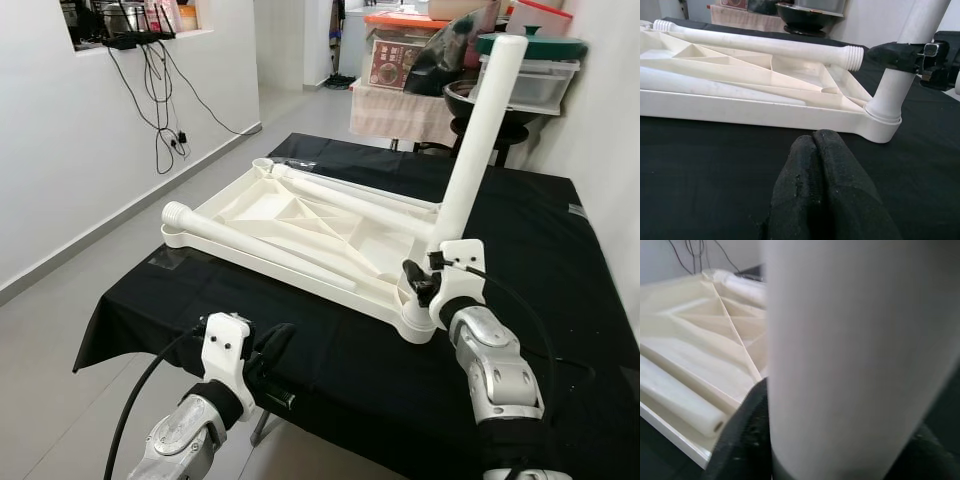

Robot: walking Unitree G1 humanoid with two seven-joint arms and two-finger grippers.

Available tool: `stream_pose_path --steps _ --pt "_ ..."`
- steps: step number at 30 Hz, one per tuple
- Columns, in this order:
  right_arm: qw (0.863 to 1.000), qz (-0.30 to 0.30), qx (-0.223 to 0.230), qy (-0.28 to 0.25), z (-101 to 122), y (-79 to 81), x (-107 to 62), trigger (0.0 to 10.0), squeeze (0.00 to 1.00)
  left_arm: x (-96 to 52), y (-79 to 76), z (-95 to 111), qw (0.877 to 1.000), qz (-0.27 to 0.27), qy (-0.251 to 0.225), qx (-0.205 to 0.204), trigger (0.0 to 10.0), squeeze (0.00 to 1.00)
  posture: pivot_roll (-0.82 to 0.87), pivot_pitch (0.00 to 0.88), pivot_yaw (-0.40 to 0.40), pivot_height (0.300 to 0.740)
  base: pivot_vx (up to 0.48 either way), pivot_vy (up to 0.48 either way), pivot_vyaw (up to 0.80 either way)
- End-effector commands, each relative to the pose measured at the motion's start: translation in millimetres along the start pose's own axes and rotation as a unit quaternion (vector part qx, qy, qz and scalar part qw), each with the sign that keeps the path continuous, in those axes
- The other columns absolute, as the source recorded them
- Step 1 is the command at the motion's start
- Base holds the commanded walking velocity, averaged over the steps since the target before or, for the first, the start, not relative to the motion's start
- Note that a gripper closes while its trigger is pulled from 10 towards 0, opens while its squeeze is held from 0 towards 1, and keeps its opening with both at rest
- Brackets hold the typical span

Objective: Building children table

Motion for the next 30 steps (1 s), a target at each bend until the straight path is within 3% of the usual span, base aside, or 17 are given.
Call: stream_pose_path --steps 1,5,6,7,8,10,12,13,17,20,21,23,24,30 --pt "0.999 0.022 -0.001 0.047 -21.0 11.2 -1.7 10.0 1.00 0.7 0.5 -2.4 1.000 0.002 0.004 0.004 10.0 0.00 0.04 0.000 -0.053 0.740 0.000 0.000 0.00" --pt "0.994 0.108 0.021 -0.030 10.4 18.2 7.9 10.0 1.00 1.1 0.5 -3.0 1.000 0.001 0.005 0.003 10.0 0.00 0.04 0.000 -0.052 0.740 0.000 0.000 0.00" --pt "0.987 0.145 0.018 -0.060 20.9 18.1 10.8 10.0 0.82 1.4 0.6 -3.0 1.000 0.001 0.005 0.003 10.0 0.00 0.04 0.000 -0.050 0.740 0.000 0.000 0.00" --pt "0.983 0.168 0.014 -0.077 27.0 17.7 12.0 10.0 0.82 1.6 0.7 -2.9 1.000 0.001 0.005 0.003 10.0 0.00 0.04 0.000 -0.050 0.740 0.000 0.000 0.00" --pt "0.973 0.209 0.010 -0.093 32.0 19.7 11.8 10.0 0.00 1.8 0.9 -2.9 1.000 0.001 0.005 0.003 10.0 0.00 0.04 0.000 -0.050 0.740 0.000 0.000 0.00" --pt "0.973 0.209 0.010 -0.093 32.0 19.7 11.8 10.0 0.00 1.8 0.9 -2.9 1.000 0.001 0.005 0.003 10.0 0.00 0.04 0.000 -0.050 0.740 0.000 0.000 0.00" --pt "0.949 0.290 -0.024 -0.125 41.2 23.3 8.7 10.0 0.00 2.0 1.3 -2.7 1.000 0.001 0.004 0.003 10.0 0.00 0.05 0.000 -0.053 0.740 0.000 0.000 0.00" --pt "0.949 0.290 -0.024 -0.125 41.2 23.3 8.7 10.0 0.00 2.0 1.3 -2.7 1.000 0.001 0.004 0.003 10.0 0.00 0.05 0.000 -0.053 0.740 0.000 0.000 0.00" --pt "0.915 0.378 -0.043 -0.132 45.0 29.4 7.5 10.0 0.00 1.9 1.5 -2.7 1.000 0.002 0.004 0.004 10.0 0.00 0.05 0.000 -0.052 0.740 0.000 0.000 0.00" --pt "0.910 0.394 -0.039 -0.123 41.0 32.4 13.6 10.0 0.00 1.7 1.3 -3.0 1.000 0.002 0.005 0.004 10.0 0.00 0.06 0.000 -0.050 0.740 0.000 0.000 0.00" --pt "0.910 0.395 -0.033 -0.121 40.1 33.2 15.0 4.0 0.00 1.7 1.1 -3.1 1.000 0.001 0.005 0.004 10.0 0.00 0.06 0.000 -0.051 0.740 0.000 0.000 0.00" --pt "0.908 0.399 -0.029 -0.122 39.7 33.4 15.9 4.0 0.00 1.8 1.0 -3.1 1.000 0.001 0.005 0.004 10.0 0.00 0.06 0.000 -0.051 0.740 0.000 0.000 0.00" --pt "0.906 0.406 -0.020 -0.119 37.7 34.2 16.2 0.0 0.00 1.6 0.6 -3.1 1.000 0.001 0.005 0.004 10.0 0.00 0.06 0.000 -0.052 0.740 0.000 0.000 0.00" --pt "0.906 0.410 -0.004 -0.107 25.8 34.8 16.1 0.0 0.00 0.6 -0.6 -2.6 1.000 0.001 0.004 0.004 10.0 0.00 0.06 0.000 -0.050 0.740 0.000 0.000 0.00"
Point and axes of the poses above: a point about 5 cm out from each wrist's last joint towards the gripper, its own x axis pointing out of the wrist towards the gripper, its own z axis along the axis of the wrist's last joint, y = z × x, the point moved 3 cm from there along x, pointing out of the wrist towards the gripper, and after that the axes turned 13 degrees about -x, right-handed, at the moved point
